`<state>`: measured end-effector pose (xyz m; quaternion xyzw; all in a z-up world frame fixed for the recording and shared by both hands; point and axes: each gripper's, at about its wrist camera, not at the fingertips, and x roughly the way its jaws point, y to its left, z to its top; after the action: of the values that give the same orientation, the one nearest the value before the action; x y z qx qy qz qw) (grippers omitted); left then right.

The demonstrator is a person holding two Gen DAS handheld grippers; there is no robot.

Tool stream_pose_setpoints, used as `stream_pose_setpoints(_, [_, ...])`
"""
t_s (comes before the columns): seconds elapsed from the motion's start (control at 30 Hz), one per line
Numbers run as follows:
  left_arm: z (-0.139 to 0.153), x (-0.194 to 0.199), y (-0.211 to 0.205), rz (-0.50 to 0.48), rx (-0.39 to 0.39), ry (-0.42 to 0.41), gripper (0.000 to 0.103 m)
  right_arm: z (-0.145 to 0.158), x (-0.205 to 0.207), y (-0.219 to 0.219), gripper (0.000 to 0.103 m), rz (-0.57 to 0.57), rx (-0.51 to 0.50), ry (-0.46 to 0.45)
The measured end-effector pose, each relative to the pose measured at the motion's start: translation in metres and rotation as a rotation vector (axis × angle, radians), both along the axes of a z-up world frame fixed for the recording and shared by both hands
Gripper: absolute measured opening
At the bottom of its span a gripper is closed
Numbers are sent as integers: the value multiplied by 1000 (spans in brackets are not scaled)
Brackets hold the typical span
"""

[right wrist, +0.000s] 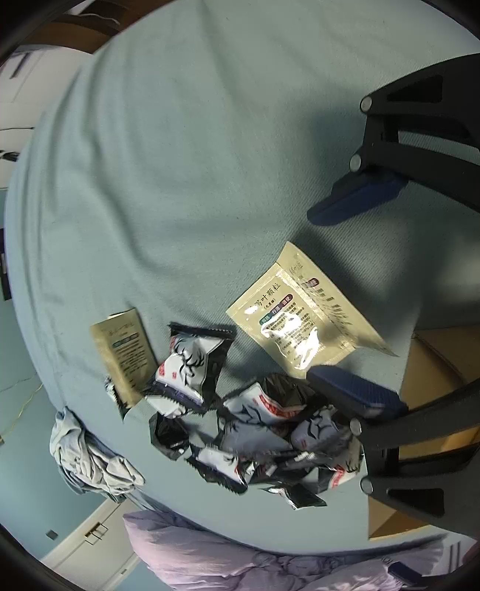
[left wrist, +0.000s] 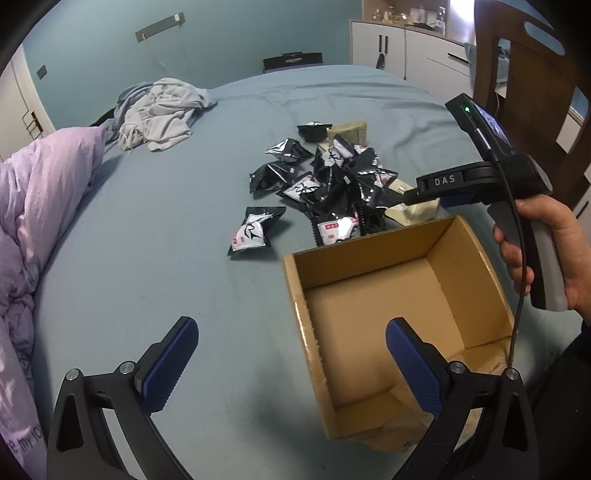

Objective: Organize snacks
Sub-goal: 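Grasp the beige paper sachet beside the snack pile with the right gripper, then grasp a white deer-print snack packet with the left gripper while the right gripper holds the sachet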

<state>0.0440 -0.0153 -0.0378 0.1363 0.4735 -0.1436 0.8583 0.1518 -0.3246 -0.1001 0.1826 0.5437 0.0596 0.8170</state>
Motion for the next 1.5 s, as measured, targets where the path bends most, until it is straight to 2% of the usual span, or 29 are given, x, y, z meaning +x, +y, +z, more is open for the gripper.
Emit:
stream_pose_setpoints(0.1, [0, -1, -1, 0, 19, -14, 103, 0, 8, 0, 37, 3, -17, -8])
stream_pose_setpoints(0.13, [1, -2, -1, 0, 18, -17, 103, 0, 11, 1, 24, 9, -23, -8])
stream_pose_setpoints(0.17, [1, -2, -1, 0, 18, -18, 103, -1, 9, 2, 17, 9, -32, -11])
stream_pose_setpoints(0.33, [3, -4, -4, -9, 43, -42, 103, 7, 2, 12, 2, 10, -85, -56])
stream_pose_setpoints(0.47, [-1, 1, -3, -4, 50, -21, 103, 22, -10, 8, 2, -40, -116, -113])
stream_pose_setpoints(0.67, [-3, 19, 0, 19, 46, 17, 103, 48, -38, -5, 2, -111, -101, -193])
stream_pose_setpoints(0.97, [-4, 85, -6, 56, 14, 54, 103, 80, -86, -11, 2, -138, -49, -290])
stream_pose_setpoints(1.13, [-23, 124, -10, 93, 8, 112, 103, 90, -111, -26, 2, -142, 21, -329])
stream_pose_setpoints(1.23, [-37, 141, -12, 107, 37, 138, 103, 95, -118, -36, 2, -138, 50, -351])
stream_pose_setpoints(1.5, [-72, 177, -12, 126, 55, 212, 103, 90, -145, -54, 2, -135, 148, -366])
